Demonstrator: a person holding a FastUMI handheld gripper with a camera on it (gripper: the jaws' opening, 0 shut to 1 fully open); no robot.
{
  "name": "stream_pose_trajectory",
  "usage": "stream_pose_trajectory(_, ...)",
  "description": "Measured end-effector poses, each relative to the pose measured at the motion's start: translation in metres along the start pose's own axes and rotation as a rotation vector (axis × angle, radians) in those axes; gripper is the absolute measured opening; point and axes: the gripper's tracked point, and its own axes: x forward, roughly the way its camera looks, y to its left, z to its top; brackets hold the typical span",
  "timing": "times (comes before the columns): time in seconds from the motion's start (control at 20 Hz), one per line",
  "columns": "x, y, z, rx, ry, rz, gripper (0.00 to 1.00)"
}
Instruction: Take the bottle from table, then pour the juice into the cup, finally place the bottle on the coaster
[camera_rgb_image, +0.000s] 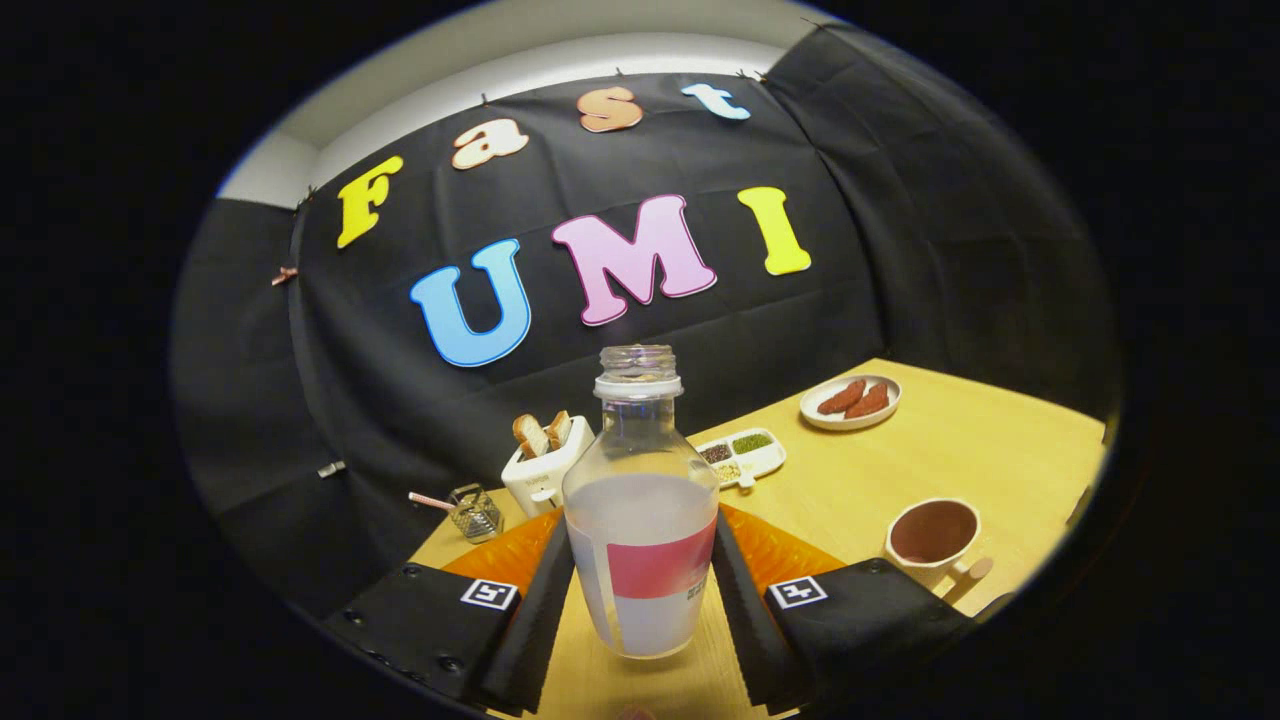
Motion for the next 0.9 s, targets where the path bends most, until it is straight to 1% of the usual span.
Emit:
stream_pose_trajectory(0.15, 0.0, -0.008, 0.003, 0.185, 0.005, 0.019, 0.76)
stream_pose_trajectory(0.3, 0.003, -0.024, 0.003, 0.339, 0.016, 0.005, 0.75)
stream_pose_trajectory(0.45, 0.007, -0.04, 0.005, 0.443, 0.008, 0.002, 0.75)
stream_pose_trajectory(0.7, 0.004, -0.053, -0.004, 0.583, 0.044, 0.015, 0.75)
stream_pose_trajectory(0.9, 0.001, -0.065, -0.011, 0.691, 0.053, -0.003, 0.76)
